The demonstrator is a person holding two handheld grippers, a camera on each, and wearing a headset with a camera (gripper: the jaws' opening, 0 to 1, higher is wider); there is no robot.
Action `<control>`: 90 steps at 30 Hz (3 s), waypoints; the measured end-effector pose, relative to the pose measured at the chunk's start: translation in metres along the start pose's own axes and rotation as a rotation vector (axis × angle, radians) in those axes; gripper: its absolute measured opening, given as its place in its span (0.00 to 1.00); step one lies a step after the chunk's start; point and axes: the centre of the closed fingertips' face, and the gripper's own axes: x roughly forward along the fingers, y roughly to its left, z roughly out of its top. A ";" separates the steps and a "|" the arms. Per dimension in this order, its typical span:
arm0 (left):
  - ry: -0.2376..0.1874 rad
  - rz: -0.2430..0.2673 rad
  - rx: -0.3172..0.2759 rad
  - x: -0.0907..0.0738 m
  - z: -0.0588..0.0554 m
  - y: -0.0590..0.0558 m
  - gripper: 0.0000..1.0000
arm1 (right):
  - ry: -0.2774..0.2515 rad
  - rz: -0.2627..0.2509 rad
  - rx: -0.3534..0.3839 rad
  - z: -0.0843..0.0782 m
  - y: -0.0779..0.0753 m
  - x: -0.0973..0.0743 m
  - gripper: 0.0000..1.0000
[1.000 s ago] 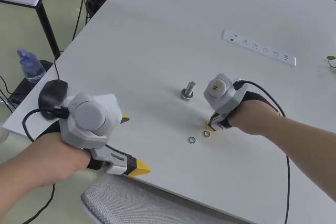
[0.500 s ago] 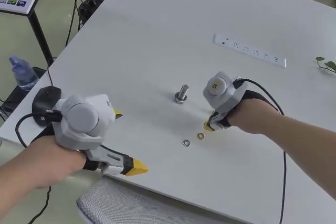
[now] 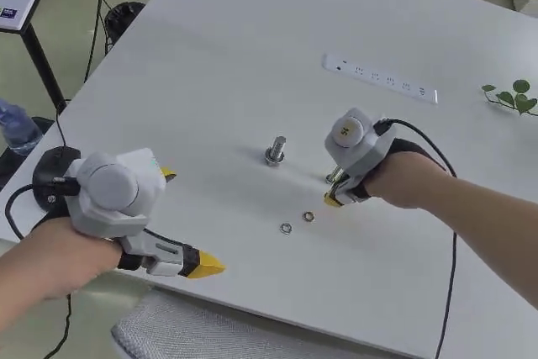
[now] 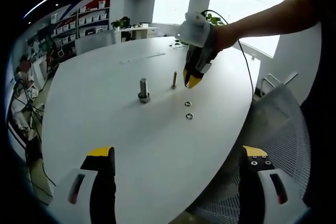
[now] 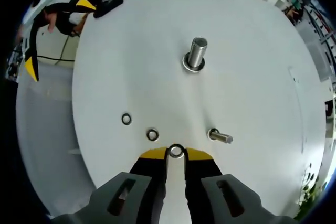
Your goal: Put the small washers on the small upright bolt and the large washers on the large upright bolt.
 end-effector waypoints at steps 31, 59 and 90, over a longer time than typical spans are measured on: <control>0.066 -0.017 0.037 0.003 -0.015 0.004 0.93 | -0.043 -0.038 0.034 -0.005 -0.038 -0.032 0.12; 0.083 -0.029 0.037 0.006 -0.021 0.003 0.91 | -0.071 -0.029 -0.023 0.022 -0.047 -0.029 0.12; 0.090 -0.036 0.009 0.007 -0.027 -0.003 0.87 | -0.042 -0.017 -0.034 0.017 -0.048 -0.010 0.12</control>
